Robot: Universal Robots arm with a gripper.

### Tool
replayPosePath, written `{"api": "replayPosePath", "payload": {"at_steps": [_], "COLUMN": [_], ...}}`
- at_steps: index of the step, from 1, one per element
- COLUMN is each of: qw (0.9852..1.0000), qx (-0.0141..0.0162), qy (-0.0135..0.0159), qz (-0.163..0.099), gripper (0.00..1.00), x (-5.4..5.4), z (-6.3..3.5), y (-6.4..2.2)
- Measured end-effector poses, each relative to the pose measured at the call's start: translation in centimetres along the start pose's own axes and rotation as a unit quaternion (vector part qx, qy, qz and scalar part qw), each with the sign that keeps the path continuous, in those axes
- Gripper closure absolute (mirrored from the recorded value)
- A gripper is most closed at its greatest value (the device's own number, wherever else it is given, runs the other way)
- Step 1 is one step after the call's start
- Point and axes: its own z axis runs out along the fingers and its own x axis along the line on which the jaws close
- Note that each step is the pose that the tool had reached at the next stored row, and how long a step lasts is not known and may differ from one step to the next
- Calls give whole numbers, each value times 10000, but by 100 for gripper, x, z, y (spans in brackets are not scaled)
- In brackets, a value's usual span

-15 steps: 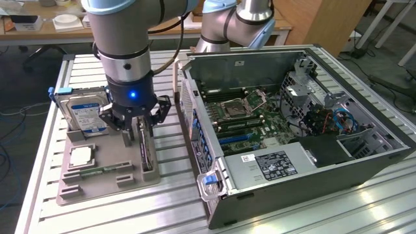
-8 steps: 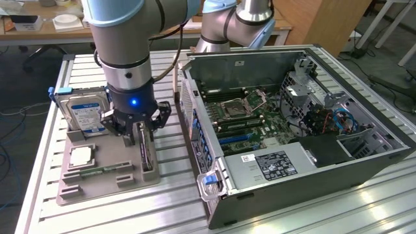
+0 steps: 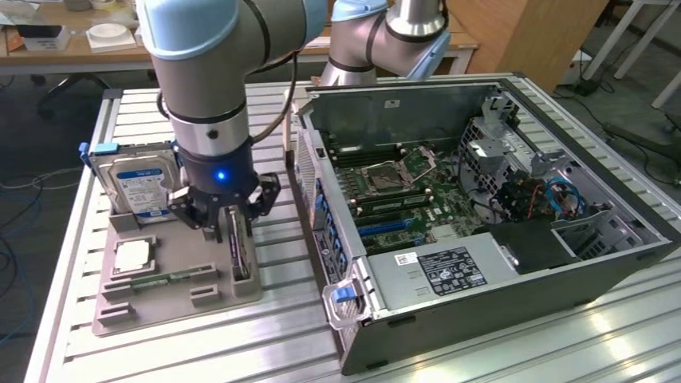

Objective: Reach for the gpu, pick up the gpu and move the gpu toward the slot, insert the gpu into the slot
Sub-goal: 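Pick up the gpu and move the gpu toward the slot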

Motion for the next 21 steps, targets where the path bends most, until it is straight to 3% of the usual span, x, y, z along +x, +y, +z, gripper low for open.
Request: {"api": "replayPosePath", "payload": {"at_steps": [3,17,21], "qw": [10000,10000,10000], "qx": [-1,0,0], "qy": [0,-1,-1], "qz": [0,0,0], "gripper": [53,53,61], "x": [0,0,-5], "z": [52,60,65], "y": [0,0,0]}}
